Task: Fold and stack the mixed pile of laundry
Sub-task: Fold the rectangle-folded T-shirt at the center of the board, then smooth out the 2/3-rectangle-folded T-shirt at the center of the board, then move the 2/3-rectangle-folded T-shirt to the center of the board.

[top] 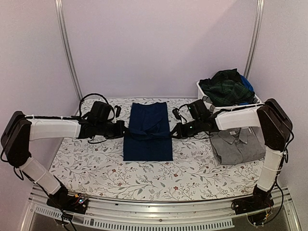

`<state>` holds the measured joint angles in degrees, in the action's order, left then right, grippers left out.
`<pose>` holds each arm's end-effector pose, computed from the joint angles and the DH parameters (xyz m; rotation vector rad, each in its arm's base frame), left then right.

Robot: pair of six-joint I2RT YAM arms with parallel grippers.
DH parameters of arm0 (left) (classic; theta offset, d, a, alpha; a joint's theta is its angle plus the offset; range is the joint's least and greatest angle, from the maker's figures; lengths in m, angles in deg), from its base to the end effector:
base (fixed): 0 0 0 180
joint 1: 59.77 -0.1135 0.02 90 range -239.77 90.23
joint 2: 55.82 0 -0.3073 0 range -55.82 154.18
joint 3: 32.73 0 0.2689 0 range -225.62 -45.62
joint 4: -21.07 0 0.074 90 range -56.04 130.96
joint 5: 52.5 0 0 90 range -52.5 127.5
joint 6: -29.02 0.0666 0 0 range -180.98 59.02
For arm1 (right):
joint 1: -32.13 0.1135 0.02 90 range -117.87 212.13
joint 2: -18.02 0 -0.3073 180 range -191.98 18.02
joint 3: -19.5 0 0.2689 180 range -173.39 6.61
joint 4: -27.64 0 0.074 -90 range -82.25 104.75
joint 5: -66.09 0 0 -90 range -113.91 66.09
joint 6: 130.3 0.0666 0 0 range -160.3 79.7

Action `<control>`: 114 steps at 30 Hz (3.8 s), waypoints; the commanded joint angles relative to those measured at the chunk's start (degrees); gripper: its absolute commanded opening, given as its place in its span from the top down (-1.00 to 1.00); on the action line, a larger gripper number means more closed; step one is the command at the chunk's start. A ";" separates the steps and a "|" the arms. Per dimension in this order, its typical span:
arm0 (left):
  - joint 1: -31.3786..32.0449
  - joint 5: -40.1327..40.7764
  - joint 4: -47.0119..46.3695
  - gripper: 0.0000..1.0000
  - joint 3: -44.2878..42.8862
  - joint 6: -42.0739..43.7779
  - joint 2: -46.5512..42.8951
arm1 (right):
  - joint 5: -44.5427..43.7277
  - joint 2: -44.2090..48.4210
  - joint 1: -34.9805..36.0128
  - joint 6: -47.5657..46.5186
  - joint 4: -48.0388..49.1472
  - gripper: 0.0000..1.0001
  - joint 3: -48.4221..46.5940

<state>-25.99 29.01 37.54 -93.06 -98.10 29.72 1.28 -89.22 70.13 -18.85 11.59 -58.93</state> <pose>0.2803 -0.1994 0.2123 0.0100 2.4247 -0.7770 0.3307 0.2944 0.1827 -0.5861 2.4262 0.9944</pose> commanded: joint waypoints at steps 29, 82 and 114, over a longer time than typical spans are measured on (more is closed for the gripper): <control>-12.56 -10.59 -12.40 0.47 -14.49 6.01 22.80 | 3.47 -24.01 -7.77 -8.28 -3.23 0.63 -26.68; -7.19 -23.23 -16.44 -0.36 -12.00 6.96 18.34 | 21.90 -9.51 -3.68 -0.76 4.92 -0.20 -13.04; -7.99 -15.16 -20.33 -0.17 21.48 -4.85 -2.53 | 15.60 -0.09 -4.75 4.40 8.81 0.16 12.65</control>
<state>-31.72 7.86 9.23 -72.32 -103.98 29.81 23.84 -91.06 67.22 -11.17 26.39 -44.76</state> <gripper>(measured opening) 0.611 0.430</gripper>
